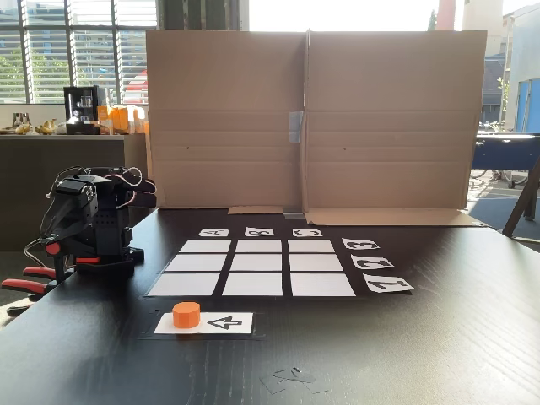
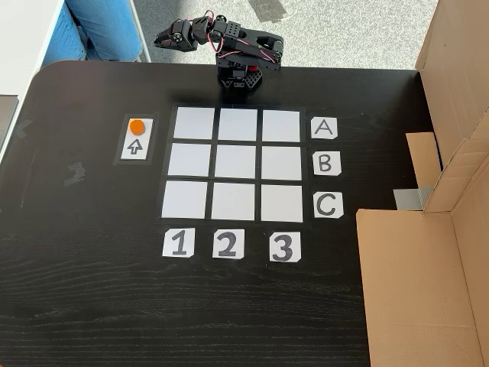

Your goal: Pick up the round, orange token and place it in the grid on square A2.

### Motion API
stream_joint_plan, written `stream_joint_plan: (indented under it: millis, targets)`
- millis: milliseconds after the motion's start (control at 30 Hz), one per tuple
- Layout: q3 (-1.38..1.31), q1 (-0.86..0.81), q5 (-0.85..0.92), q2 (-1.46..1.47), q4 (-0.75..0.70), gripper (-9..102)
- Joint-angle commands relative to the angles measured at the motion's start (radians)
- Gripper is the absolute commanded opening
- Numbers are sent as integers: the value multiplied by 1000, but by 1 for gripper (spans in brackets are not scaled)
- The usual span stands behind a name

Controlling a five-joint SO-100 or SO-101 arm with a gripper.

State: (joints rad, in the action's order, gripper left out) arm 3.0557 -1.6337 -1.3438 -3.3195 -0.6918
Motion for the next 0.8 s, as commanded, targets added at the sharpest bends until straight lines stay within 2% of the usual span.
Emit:
stream_joint_plan:
  millis: [0,767]
  targets:
    - [2,8,8,-8,-2,0]
    - [2,8,8,-8,0,0]
